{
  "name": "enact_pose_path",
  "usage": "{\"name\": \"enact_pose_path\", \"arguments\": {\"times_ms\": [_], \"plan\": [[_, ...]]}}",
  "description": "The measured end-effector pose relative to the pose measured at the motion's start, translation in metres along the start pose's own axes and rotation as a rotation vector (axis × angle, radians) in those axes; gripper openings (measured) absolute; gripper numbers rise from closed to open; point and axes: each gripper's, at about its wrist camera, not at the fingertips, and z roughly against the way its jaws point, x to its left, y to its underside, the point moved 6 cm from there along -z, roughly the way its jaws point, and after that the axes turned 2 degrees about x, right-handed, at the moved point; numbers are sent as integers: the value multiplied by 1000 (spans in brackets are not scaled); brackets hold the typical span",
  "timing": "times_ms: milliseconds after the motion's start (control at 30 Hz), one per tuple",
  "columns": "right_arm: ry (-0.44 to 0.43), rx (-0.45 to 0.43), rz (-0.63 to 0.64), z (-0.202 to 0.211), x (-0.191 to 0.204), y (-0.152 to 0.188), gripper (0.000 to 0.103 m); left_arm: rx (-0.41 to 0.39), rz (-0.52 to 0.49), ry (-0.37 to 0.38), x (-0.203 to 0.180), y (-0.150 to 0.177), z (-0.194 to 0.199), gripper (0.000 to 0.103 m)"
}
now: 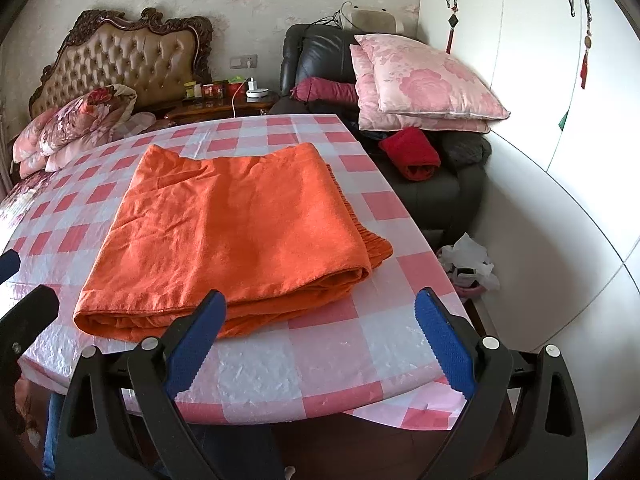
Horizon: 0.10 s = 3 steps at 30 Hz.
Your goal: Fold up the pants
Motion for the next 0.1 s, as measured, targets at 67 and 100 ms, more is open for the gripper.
{"name": "enact_pose_path", "arguments": {"times_ms": [67, 100], "plan": [[-2, 5, 3, -2, 1, 1, 92, 9, 2, -4, 1, 1, -2, 101], [-3, 6, 5, -3, 2, 1, 92, 15, 4, -7, 1, 2, -3, 101]]}}
